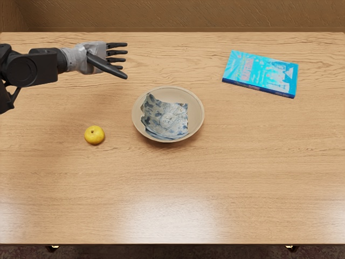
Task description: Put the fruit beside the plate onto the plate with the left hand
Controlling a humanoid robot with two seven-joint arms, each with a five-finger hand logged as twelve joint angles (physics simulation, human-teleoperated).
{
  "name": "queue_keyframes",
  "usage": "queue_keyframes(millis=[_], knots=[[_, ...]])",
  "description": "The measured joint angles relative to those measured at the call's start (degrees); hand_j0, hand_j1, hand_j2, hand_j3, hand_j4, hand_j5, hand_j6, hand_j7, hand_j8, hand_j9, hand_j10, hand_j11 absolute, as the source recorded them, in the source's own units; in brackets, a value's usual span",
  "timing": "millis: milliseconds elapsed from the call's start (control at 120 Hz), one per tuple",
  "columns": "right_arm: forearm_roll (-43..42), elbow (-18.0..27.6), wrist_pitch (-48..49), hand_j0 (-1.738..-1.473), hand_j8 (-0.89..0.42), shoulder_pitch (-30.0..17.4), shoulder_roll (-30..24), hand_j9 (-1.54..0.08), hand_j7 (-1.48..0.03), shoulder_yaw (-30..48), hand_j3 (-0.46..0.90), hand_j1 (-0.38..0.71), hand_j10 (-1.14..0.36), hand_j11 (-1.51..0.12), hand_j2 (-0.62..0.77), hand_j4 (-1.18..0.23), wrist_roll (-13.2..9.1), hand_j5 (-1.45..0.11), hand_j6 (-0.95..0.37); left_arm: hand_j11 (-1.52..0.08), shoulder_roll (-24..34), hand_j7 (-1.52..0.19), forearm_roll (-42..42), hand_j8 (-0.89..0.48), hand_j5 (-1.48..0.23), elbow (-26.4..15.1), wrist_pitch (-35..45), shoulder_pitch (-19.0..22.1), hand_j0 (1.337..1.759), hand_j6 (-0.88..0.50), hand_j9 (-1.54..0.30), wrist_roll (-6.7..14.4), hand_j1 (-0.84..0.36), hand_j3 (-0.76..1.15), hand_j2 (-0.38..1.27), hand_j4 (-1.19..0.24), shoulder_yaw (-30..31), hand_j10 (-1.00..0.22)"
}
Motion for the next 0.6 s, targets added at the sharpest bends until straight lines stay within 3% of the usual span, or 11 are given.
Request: queue_keyframes(millis=[167,333,375,450,600], knots=[[0.00,-0.01,-0.01,-1.658,0.00,0.00,0.00,0.00,0.00,0.00,0.00,-0.35,0.00,0.00,0.00,0.00,0.00,0.00,0.00,-0.02,1.35,-0.02,0.17,-0.01,-0.02,0.00,0.00,-0.30,1.658,-0.01,-0.02,0.01,0.33,0.00,0.00,-0.01,0.10,-0.01],[0.00,0.00,-0.01,-1.658,0.00,-0.05,0.00,0.00,0.00,0.00,0.00,-0.35,0.00,0.00,0.00,0.00,0.00,0.00,0.00,-0.02,1.63,-0.02,6.64,-0.01,-0.02,-0.01,0.00,-8.50,1.658,-0.01,-0.02,0.47,0.33,0.00,0.00,-0.01,6.32,-0.01],[0.00,0.01,-0.01,-1.658,0.00,-0.05,0.00,0.00,0.00,0.00,0.00,-0.35,0.00,0.00,0.00,0.00,0.00,0.00,0.00,-0.02,0.49,-0.02,7.48,-0.01,-0.02,-0.01,0.00,-9.78,1.658,-0.01,-0.02,1.89,0.33,0.00,0.00,-0.01,9.53,-0.01],[0.00,0.01,-0.01,-1.658,0.00,-0.06,0.00,0.00,0.00,0.00,0.00,-0.35,0.00,0.00,0.00,0.00,0.00,0.00,0.00,-0.02,-0.13,-0.02,8.38,-0.01,-0.02,-0.01,0.00,-12.35,1.658,-0.01,-0.02,6.77,0.33,0.00,0.00,-0.01,13.01,-0.01],[0.00,0.00,-0.01,-1.658,0.00,-0.06,0.00,0.00,0.00,0.00,0.00,-0.35,0.00,0.00,0.00,0.00,0.00,0.00,0.00,-0.02,-3.33,-0.02,12.90,-0.01,-0.02,-0.01,-0.01,-15.08,1.658,-0.01,-0.02,14.36,0.33,0.00,0.00,-0.01,15.56,-0.01]])
